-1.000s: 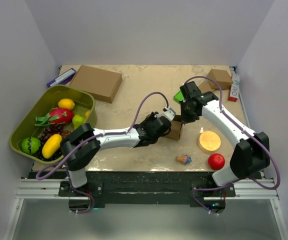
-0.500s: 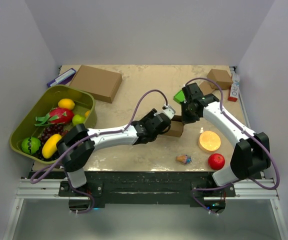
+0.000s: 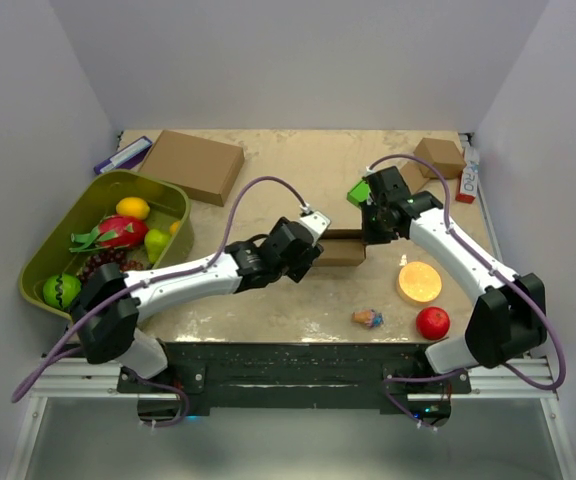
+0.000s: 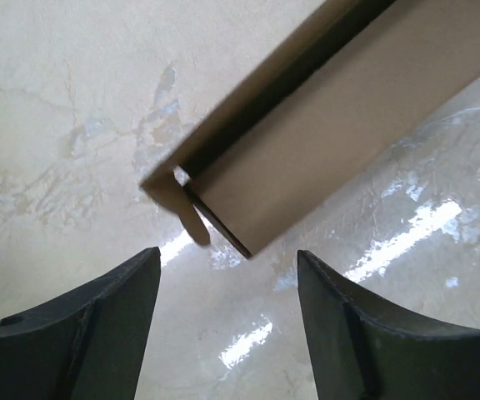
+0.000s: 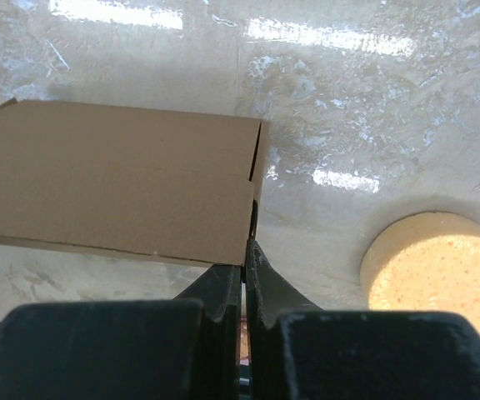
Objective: Fold the paper box
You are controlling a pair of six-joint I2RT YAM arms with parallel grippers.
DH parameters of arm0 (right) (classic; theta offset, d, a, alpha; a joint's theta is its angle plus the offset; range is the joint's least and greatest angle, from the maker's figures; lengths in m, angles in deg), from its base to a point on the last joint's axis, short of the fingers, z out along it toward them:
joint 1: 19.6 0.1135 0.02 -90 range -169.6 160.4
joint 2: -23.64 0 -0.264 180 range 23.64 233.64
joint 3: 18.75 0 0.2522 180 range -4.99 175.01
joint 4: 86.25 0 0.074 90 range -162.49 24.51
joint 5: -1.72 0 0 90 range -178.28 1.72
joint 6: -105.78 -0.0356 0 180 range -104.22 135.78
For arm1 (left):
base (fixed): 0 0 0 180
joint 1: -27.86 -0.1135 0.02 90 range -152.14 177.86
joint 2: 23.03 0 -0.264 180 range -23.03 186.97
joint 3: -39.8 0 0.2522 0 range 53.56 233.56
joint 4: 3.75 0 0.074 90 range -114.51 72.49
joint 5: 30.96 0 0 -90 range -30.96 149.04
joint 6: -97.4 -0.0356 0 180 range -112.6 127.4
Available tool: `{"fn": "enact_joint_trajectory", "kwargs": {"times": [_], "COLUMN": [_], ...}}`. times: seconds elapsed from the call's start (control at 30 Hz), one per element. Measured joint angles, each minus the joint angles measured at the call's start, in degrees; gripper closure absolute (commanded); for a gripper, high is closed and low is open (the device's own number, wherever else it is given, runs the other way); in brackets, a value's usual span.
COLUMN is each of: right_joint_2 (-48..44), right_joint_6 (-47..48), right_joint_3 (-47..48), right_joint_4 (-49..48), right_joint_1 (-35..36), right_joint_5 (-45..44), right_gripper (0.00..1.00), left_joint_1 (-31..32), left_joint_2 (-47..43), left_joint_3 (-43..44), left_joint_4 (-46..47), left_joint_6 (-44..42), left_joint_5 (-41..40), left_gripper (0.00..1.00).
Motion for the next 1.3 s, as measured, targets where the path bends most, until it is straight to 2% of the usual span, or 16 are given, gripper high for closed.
{"fn": "enact_joint_trajectory", "kwargs": {"times": [0.13,0.3,0.6,0.7,0.83,1.03,1.3], "right_joint_2": [-0.02,-0.02,0.00,0.00,0.00,0.04,0.13], "right_joint_6": [0.00,-0.04,-0.68,-1.20,-1.95,-2.86,-3.93], "right_joint_3": [0.00,-0.02,-0.81,-0.83,-0.83,-0.83,-0.83], "right_joint_4": [-0.50,-1.51,-2.40,-2.49,-2.49,-2.49,-2.25], "right_joint_1": [0.07,0.07,0.07,0.07,0.07,0.07,0.50], "right_joint_5": [0.02,0.07,0.37,0.35,0.07,-0.35,-0.87], "right_gripper": [1.00,1.00,1.00,1.00,1.00,1.00,1.00], "left_joint_1": [-2.75,-7.76,-10.01,-10.01,-10.01,-10.01,-10.01], "left_joint_2": [-4.76,-8.39,-8.46,-7.52,-5.35,-2.27,-0.20], "left_joint_3": [-3.39,-7.32,-9.05,-9.05,-9.05,-9.05,-8.35], "left_joint_4": [2.56,7.76,12.90,15.41,17.29,17.22,17.62], "left_joint_6": [2.67,4.74,6.73,7.82,9.40,10.19,10.08], "left_joint_5": [4.85,8.57,12.85,14.62,16.37,16.61,15.43], "left_gripper": [0.25,0.28,0.35,0.39,0.54,0.66,0.78]}}
